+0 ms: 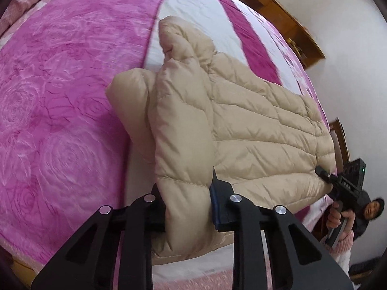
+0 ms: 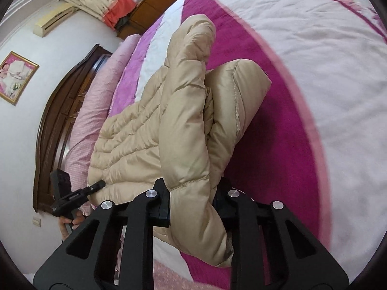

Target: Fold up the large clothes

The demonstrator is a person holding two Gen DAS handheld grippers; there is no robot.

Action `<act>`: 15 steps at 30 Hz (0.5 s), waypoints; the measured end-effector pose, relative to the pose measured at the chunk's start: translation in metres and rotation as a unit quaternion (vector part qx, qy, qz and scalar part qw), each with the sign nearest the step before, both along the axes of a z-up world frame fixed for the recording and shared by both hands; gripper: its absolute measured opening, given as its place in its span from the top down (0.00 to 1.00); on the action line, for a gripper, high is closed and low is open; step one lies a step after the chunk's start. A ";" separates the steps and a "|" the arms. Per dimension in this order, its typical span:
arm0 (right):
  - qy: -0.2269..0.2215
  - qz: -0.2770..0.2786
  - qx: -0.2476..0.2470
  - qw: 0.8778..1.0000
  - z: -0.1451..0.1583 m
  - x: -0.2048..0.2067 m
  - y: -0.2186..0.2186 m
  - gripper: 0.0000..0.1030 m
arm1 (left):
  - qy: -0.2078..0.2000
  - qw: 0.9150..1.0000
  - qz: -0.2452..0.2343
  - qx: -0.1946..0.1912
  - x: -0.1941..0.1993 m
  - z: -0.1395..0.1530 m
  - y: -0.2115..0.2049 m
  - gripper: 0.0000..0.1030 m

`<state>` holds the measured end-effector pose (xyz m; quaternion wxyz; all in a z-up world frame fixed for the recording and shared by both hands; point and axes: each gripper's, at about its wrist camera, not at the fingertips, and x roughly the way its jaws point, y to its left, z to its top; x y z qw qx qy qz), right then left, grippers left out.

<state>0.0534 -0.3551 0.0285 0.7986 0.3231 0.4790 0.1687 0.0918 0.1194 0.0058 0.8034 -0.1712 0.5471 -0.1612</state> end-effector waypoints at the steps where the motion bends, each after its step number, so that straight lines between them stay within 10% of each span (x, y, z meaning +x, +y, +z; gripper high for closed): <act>1: 0.005 -0.005 0.002 1.000 0.001 -0.007 -0.005 0.78 | 0.000 1.000 -0.006 -0.003 -0.004 0.002 -0.003 0.77; 6: 0.019 -0.015 0.003 1.000 0.003 -0.039 -0.023 0.76 | 0.007 0.999 -0.034 -0.003 -0.020 -0.004 -0.017 0.74; 15: 0.021 -0.042 0.005 0.999 -0.023 -0.039 -0.022 0.55 | -0.013 0.993 -0.029 0.110 -0.020 -0.012 -0.035 0.42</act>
